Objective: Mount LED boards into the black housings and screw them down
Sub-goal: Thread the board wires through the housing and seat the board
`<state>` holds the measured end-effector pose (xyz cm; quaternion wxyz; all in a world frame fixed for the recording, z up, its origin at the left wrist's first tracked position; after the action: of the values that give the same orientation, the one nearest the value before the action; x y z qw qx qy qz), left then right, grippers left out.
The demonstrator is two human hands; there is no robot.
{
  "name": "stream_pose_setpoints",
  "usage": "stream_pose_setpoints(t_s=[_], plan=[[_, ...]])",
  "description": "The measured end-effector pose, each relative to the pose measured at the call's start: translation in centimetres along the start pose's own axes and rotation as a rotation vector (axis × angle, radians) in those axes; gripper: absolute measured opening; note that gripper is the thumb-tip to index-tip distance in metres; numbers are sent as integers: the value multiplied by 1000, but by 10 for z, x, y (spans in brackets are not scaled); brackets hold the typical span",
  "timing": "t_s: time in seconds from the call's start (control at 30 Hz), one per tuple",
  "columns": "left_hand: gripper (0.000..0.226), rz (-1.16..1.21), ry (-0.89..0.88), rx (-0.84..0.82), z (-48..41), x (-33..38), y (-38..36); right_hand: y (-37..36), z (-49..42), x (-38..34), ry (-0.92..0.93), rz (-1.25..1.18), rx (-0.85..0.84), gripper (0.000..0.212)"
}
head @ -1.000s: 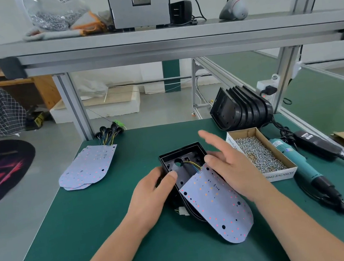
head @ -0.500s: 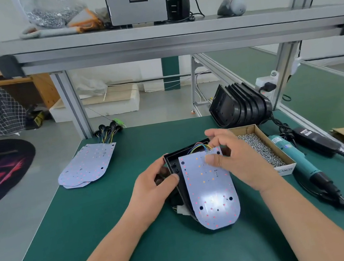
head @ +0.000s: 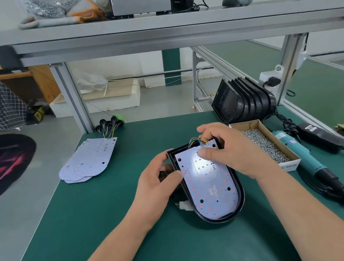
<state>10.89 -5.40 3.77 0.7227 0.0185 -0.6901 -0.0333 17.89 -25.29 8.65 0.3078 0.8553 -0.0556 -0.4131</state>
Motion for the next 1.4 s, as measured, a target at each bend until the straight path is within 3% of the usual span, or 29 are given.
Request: stream_pose_setpoints(t_s=[0.2,0.33,0.47,0.6,0.7,0.9,1.13,1.27,1.4], plan=[[39,119,-4,-32,5,6,-3,-8,10,10,-29,-92,67,50],[63,108,-17,-87,4,6,-6,-12,19,22,-142,-304,75,49],[78,-137,25,-92,0,2,-9,-15,27,30,-241,-643,187,40],[59,-639,15,-15,1,4,-10,-13,29,28,-245,-823,255,32],[42,-798,-46,9,-1,3,-15,-9,31,27,-260,-902,295,31],[39,-793,-50,258,-11,-7,5,-5,36,29,-265,-926,356,30],[40,-1062,21,344,-14,-12,15,-3,35,27,-224,-832,378,27],[44,-930,-116,402,-5,3,8,-1,35,29,-226,-747,357,28],[43,-1010,-273,417,5,17,0,0,37,32,-252,-715,346,28]])
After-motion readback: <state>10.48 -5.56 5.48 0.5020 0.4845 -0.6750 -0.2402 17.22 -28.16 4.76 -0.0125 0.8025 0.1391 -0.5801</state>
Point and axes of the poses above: each hand's wrist, its own z-axis away from the middle knuckle, its own y-axis out of the back of the hand, x = y × z, the point moved 7 cm from there along -z, towards the middle knuckle, and after that the axes turned 13 degrees about y, right-handed, at the moved point
